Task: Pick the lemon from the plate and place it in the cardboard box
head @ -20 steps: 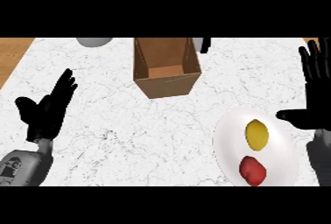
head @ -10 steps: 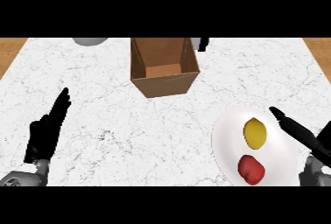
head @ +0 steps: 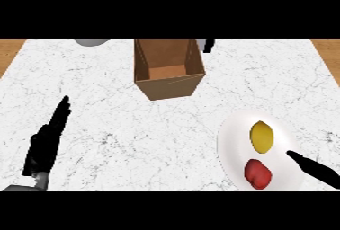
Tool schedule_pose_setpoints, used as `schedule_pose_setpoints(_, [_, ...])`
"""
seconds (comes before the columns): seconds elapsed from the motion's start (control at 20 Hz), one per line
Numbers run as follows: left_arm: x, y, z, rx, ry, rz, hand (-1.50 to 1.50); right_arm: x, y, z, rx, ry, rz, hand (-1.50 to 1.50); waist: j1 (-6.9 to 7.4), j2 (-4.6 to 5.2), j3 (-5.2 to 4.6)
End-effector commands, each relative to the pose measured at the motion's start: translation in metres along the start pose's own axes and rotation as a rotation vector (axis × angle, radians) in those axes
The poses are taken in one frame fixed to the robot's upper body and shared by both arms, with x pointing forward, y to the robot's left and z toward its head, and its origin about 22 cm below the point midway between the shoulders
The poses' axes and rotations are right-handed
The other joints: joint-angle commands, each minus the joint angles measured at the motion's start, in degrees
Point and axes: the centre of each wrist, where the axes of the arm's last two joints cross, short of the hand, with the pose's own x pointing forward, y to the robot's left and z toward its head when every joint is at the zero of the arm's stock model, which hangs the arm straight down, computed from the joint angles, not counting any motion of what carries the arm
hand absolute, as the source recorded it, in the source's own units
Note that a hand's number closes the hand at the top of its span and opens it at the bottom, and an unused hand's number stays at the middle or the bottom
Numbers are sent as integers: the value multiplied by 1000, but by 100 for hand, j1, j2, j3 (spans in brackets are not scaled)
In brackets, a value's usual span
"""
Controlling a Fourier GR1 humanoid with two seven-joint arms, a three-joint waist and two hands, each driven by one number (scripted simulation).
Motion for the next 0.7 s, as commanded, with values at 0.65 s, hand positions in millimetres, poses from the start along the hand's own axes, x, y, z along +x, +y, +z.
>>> schedule_pose_setpoints(0.65, [11, 2, -10, -2, -6, -13, 0, 97, 24, 8, 477, 312, 362, -150, 63, 9, 26])
